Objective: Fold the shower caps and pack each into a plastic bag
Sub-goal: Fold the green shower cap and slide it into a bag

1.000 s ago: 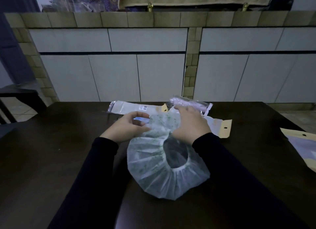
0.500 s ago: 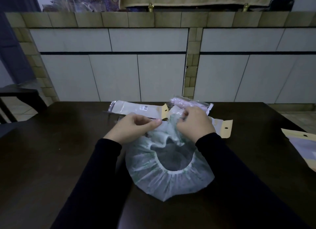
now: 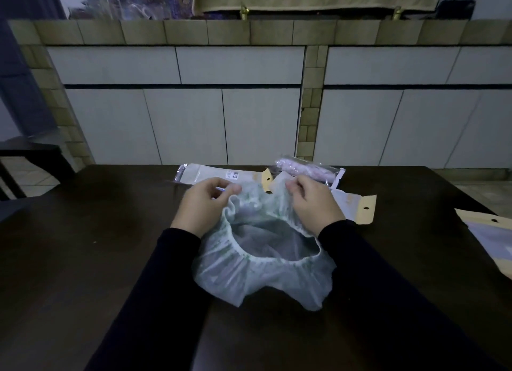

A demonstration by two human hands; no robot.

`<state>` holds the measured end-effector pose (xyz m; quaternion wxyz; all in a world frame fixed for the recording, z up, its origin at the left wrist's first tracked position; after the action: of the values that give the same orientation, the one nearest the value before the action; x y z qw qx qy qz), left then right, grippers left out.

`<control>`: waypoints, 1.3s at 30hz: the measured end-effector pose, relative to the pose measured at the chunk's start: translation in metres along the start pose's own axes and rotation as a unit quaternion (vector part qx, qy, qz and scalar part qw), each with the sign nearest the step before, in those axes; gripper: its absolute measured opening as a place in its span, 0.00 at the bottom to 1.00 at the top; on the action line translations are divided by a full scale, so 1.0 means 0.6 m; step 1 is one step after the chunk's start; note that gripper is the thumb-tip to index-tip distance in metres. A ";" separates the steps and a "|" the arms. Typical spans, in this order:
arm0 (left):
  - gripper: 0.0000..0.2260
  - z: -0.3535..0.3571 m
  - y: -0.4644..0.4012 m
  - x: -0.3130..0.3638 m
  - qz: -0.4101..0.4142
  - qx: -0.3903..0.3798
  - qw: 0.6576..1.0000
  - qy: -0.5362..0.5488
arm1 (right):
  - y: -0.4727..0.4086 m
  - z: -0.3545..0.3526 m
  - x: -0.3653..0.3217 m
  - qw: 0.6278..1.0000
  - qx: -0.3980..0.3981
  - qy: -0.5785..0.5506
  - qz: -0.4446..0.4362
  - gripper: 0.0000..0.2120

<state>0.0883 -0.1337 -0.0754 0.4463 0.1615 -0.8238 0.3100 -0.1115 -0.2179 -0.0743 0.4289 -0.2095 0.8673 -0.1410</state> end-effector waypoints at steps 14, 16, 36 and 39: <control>0.11 0.019 0.008 -0.015 0.029 -0.074 0.997 0.012 | 0.005 0.005 -0.019 0.996 0.031 0.019 -0.079 0.12; 0.11 0.009 0.001 -0.014 0.041 -0.035 0.998 0.013 | 0.009 0.014 -0.018 0.997 0.010 0.009 -0.075 0.07; 0.16 -0.006 0.003 -0.035 0.011 -0.071 0.997 -0.004 | 0.010 -0.005 0.023 0.996 0.077 0.024 0.029 0.10; 0.18 -0.036 -0.014 -0.057 0.002 0.023 0.997 -0.079 | 0.012 -0.001 0.025 0.993 0.069 0.085 0.043 0.09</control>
<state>0.1253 -0.1266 -0.0918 0.3751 0.1939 -0.8495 0.3165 -0.1219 -0.2190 -0.0869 0.3726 -0.1293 0.8972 -0.1990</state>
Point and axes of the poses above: each hand's wrist, its own y-axis away from the middle knuckle, its own z-axis out of the palm, x = y × z, the point moved 9 cm from there along -y, towards the middle knuckle, and after that the axes turned 8 degrees about x, right-handed, at the moved point
